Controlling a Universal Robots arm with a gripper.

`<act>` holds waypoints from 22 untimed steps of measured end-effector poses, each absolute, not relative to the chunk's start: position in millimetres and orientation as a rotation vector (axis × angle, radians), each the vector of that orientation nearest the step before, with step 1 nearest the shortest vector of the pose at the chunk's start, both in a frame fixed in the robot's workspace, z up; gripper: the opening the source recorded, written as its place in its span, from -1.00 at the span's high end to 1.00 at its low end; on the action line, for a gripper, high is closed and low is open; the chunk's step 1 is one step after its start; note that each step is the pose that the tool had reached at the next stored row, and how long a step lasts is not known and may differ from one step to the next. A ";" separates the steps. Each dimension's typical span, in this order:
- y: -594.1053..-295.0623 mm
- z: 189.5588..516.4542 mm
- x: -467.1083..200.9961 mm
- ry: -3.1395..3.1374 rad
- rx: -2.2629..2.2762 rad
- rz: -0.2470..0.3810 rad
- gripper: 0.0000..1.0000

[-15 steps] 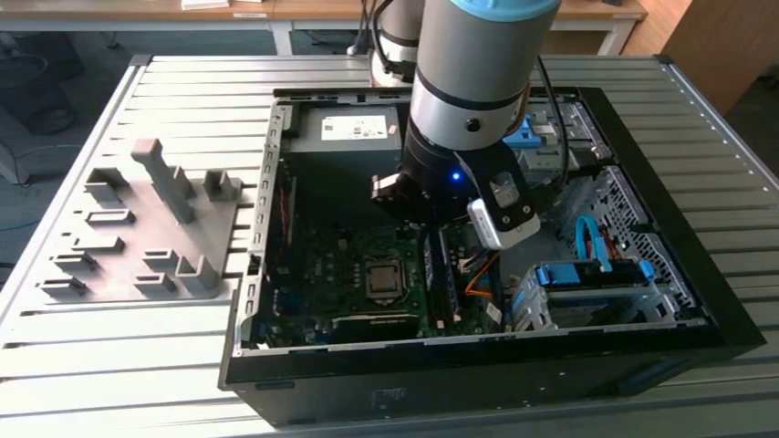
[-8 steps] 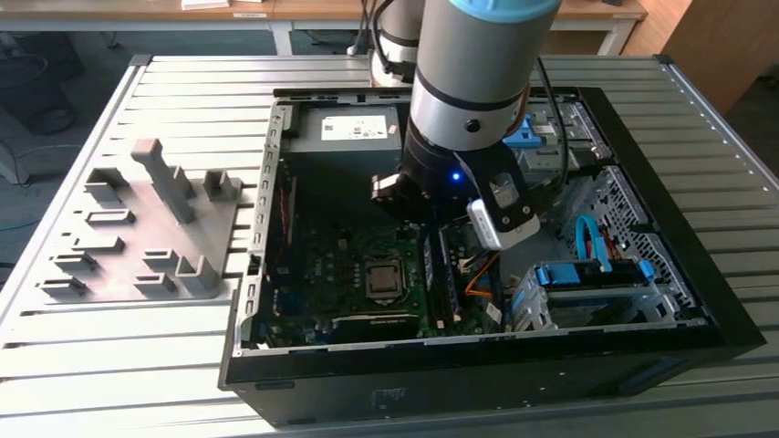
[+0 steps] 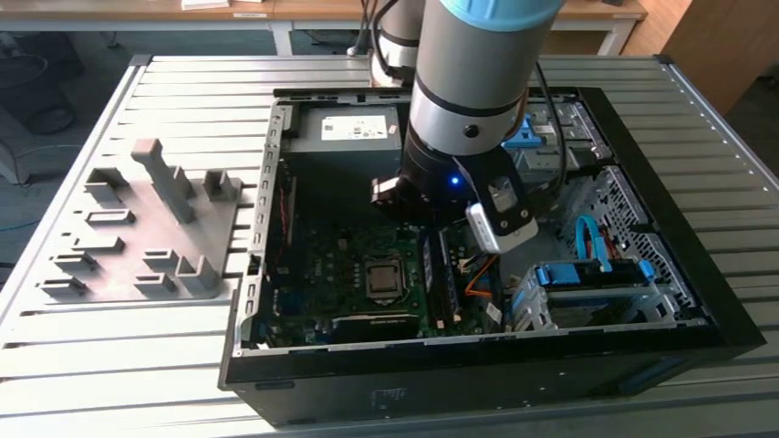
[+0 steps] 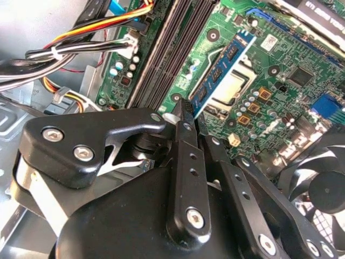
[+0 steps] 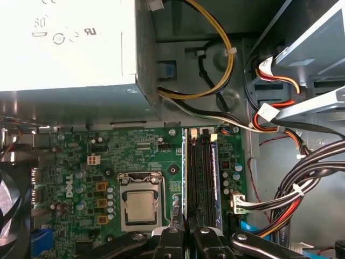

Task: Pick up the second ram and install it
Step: 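Insert the second ram into the second slot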

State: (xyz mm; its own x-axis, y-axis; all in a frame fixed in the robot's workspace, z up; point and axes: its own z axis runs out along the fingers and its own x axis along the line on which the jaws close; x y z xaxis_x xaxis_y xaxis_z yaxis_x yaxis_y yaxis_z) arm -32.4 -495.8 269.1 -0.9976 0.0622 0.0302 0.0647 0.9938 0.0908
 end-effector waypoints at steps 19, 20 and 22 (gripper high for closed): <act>-495.8 254.8 -32.3 -3.109 -0.099 -0.143 0.72; -495.8 254.1 -32.3 -3.109 -0.099 -0.143 0.72; -495.8 252.8 -32.4 -3.109 -0.099 -0.143 0.72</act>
